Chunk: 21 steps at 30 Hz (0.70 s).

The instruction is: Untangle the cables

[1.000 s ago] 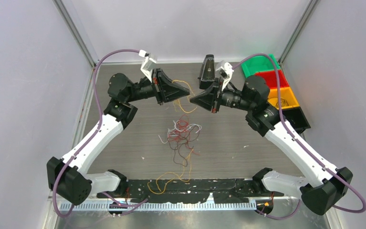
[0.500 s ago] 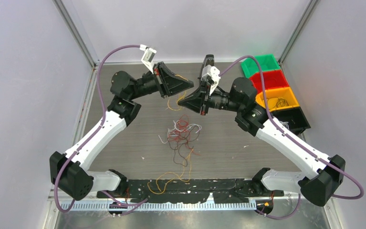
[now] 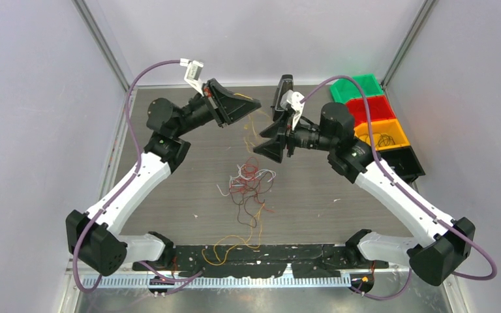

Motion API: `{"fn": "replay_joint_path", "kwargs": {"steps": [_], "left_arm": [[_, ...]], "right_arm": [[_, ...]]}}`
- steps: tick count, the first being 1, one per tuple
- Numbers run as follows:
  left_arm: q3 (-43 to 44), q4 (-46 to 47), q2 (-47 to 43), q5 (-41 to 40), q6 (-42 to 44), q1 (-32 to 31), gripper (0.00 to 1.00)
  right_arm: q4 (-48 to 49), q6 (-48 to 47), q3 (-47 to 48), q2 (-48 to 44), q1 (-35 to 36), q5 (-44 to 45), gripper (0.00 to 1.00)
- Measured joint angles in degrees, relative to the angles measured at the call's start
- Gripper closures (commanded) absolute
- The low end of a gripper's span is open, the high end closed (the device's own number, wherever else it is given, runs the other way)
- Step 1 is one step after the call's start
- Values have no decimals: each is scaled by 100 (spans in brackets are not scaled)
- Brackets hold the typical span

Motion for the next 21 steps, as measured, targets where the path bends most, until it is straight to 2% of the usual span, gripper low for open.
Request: {"fn": "replay_joint_path", "kwargs": {"steps": [2, 3, 5, 9, 12, 20, 21], "left_arm": [[-20, 72, -85, -50, 0, 46, 100], [-28, 87, -122, -55, -2, 55, 100], [-48, 162, -177, -68, -15, 61, 100], [-55, 234, -160, -39, -74, 57, 100], [-55, 282, -96, -24, -168, 55, 100], [-55, 308, 59, -28, -264, -74, 100], [-55, 319, 79, -31, -297, -90, 100]], "right_arm": [[-581, -114, 57, -4, -273, -120, 18], [-855, -170, 111, -4, -376, -149, 9], [-1290, -313, 251, -35, -516, -181, 1], [-1759, -509, 614, -227, -516, -249, 3], [-1685, -494, 914, -286, -442, -236, 1], [-726, -129, 1335, 240, -70, -11, 24], [-601, -68, 1335, 350, -37, 13, 34]]}}
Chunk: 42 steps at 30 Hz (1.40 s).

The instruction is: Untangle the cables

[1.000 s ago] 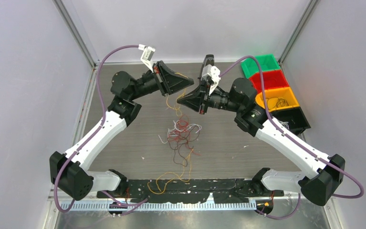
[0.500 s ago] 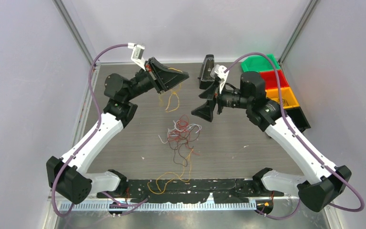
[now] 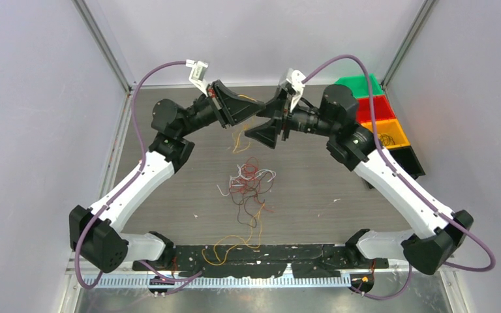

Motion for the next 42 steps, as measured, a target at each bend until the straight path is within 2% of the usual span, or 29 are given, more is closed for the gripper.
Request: {"fn": "replay_joint_path", "kwargs": {"steps": [3, 4, 6, 8, 9, 10, 12, 13, 14, 18, 22, 26, 29, 33, 42], "left_arm": [[0, 2, 26, -9, -31, -20, 100], [0, 2, 26, -11, -37, -22, 100], [2, 4, 28, -39, -39, -22, 100], [0, 7, 31, -127, -39, -11, 98], [2, 9, 28, -153, -37, -2, 86], [2, 15, 28, -166, -24, 0, 66], [2, -17, 24, -177, 79, 31, 38], [2, -98, 17, -160, 149, 74, 15], [2, -208, 4, -136, 216, 116, 3], [-15, -918, -214, -109, 776, 529, 0], [-92, -1777, -691, -162, 1718, 931, 0], [-282, -2409, -1167, -168, 2546, 997, 0], [-389, -2798, -1338, -203, 2968, 997, 0], [-498, -3200, -1344, -262, 3375, 997, 0], [-540, -3803, -1169, -426, 3995, 1003, 0]], "right_arm": [[328, 173, 0, 282, 35, 72, 57], [417, 223, 0, 363, 48, 105, 71], [584, 306, 0, 461, 59, 160, 91], [660, 367, 0, 476, 63, 199, 94], [669, 352, 0, 472, 79, 225, 94], [673, 356, 0, 461, 85, 249, 95], [649, 345, 0, 439, 35, 289, 95], [632, 334, 0, 417, -50, 310, 95], [584, 308, 0, 382, -192, 308, 95], [111, -31, -2, 144, -1158, 323, 94], [-367, -514, 7, 0, -2343, 225, 95], [-726, -890, 251, 313, -3499, 72, 95], [-846, -1075, 824, 1029, -4166, 57, 95], [-778, -1182, 1731, 2321, -4690, 127, 95], [-509, -1305, 3423, 4948, -4966, 586, 94]]}}
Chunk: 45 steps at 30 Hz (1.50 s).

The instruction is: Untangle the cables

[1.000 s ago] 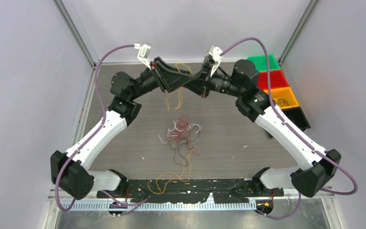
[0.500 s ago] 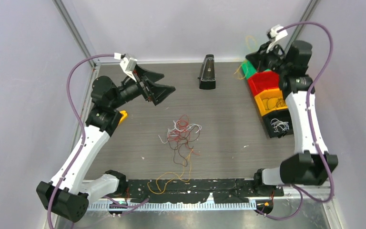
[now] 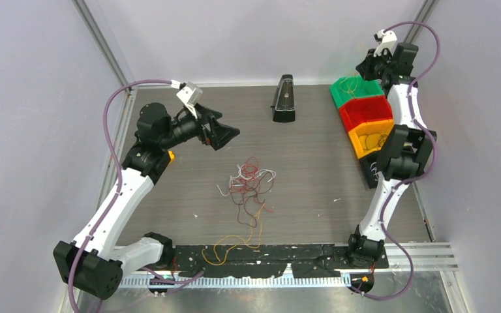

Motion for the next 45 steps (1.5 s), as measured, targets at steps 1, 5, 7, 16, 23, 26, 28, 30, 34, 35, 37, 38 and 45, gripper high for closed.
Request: {"fn": "replay_joint_path", "kwargs": {"steps": [1, 5, 7, 16, 23, 26, 28, 30, 34, 35, 37, 38, 45], "left_arm": [[0, -48, 17, -24, 48, 7, 0], [0, -254, 103, -111, 190, 33, 0], [2, -350, 166, -144, 229, 50, 0], [136, -748, 544, -269, 387, 247, 0], [190, -826, 629, -267, 387, 310, 1], [192, -837, 658, -247, 385, 315, 1], [192, -846, 662, -223, 378, 328, 1], [192, -846, 660, -210, 367, 339, 0], [192, -850, 656, -205, 361, 343, 1], [192, -848, 651, -208, 354, 343, 1], [186, -846, 625, -208, 334, 343, 0], [170, -835, 603, -208, 326, 343, 0], [109, -822, 529, -208, 295, 350, 0]], "right_arm": [[59, -11, 186, 245, 0, 57, 94], [306, -94, 935, 1084, -2, 352, 94], [417, -221, 1268, 1412, -2, 538, 95], [323, -1991, 1611, 2087, -2, 1001, 95], [-96, -3320, 1486, 2131, -2, 1073, 95], [-240, -3777, 1344, 2129, 0, 1001, 94], [-348, -3993, 1156, 2114, 0, 929, 94], [-271, -4245, 863, 2022, 0, 811, 94], [-455, -4404, 310, 1523, -4, 640, 95], [-463, -4393, 184, 1394, -9, 592, 95], [-474, -4345, 33, 1178, -9, 496, 95], [-472, -4301, 11, 1095, -11, 459, 95], [-503, -4146, 308, 876, -52, 354, 95]]}}
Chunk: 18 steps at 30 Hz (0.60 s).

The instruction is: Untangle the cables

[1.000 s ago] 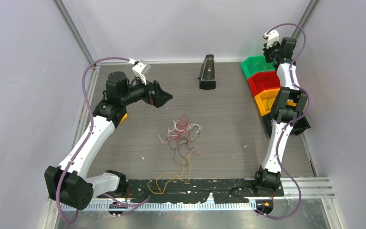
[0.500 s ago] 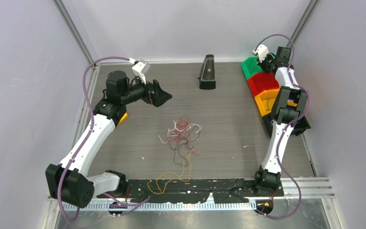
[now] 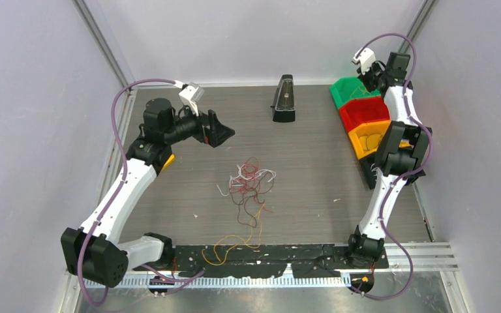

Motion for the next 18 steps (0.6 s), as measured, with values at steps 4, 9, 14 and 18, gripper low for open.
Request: {"fn": "replay_joint_path", "kwargs": {"steps": [4, 9, 14, 18], "left_arm": [[-9, 4, 0, 0, 0, 50, 0], [-92, 4, -9, 0, -2, 101, 0], [-107, 42, -9, 55, -13, 118, 0], [-107, 90, 15, 118, -44, 162, 0]], "right_arm": [[-44, 61, 175, -13, -50, -57, 95], [205, 195, -328, -289, -146, -131, 94], [533, 299, -741, -575, -177, -173, 94], [1093, 533, -1108, -798, -177, -166, 95]]}}
